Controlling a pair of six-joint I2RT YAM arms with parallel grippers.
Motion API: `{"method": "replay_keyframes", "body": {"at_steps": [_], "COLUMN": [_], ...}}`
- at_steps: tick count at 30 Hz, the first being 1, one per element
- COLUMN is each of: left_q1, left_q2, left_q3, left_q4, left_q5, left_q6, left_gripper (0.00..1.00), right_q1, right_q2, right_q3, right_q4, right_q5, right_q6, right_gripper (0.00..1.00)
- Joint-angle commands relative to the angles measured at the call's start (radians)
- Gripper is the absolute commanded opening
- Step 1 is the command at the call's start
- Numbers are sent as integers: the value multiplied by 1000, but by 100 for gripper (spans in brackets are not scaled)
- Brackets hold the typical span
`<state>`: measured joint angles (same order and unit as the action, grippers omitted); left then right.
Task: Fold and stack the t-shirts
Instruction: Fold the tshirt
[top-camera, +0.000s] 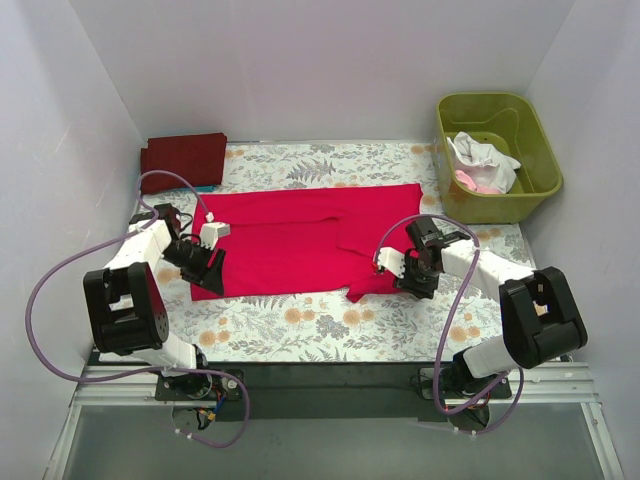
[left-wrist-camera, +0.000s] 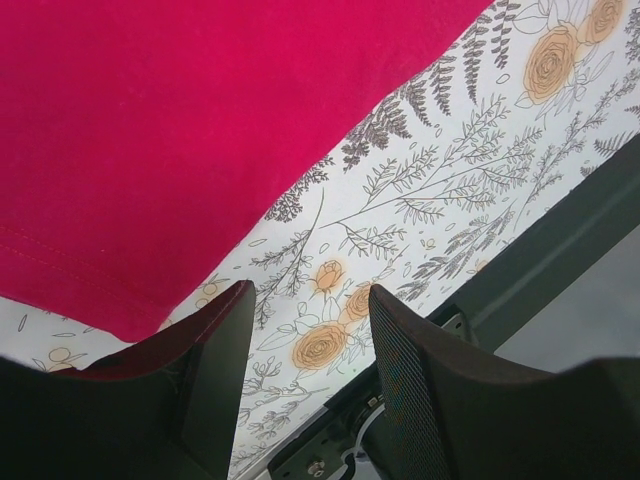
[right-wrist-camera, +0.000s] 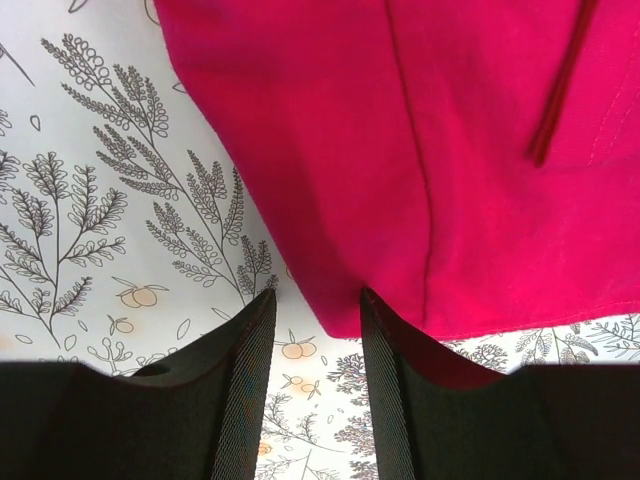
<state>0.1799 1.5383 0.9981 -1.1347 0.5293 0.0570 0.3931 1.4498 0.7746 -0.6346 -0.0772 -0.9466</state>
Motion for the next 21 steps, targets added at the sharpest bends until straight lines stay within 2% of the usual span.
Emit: {"method": "replay_keyframes", "body": {"at_steps": [1,3,5,6,8,9,14,21], "left_q1": [3,3,4,3,3,4,6,9], "left_q2": [0,-3,-18,-24,-47,-53,-98,-121], "left_q3": [25,16,4,-12,-24,-29,-21,-82], "left_q4": [27,42,52,59,69,70,9,0], "left_q5": [-11,-17,-23,-25,-29,-28,26,-63], "left_q6": [21,21,35,55,82,98,257,454], "left_gripper": [48,47,46,45,43,43,41,39], "right_q1": [3,3,3,3,0,0,-2,-2], "right_q2": [7,7,9,12,12,11,-9,-17], "right_q3": [-20,-29,-29,-26,-21,-15,17,61], "right_q4": [38,56,70,76,78,75,46,12], "right_q5": [20,28,45,48,57,57,45,34], "right_q6": [-35,-40,-38,-37,-34,-35,-27,-6], "right_gripper": [45,41,29,18,9,2,1,1]}}
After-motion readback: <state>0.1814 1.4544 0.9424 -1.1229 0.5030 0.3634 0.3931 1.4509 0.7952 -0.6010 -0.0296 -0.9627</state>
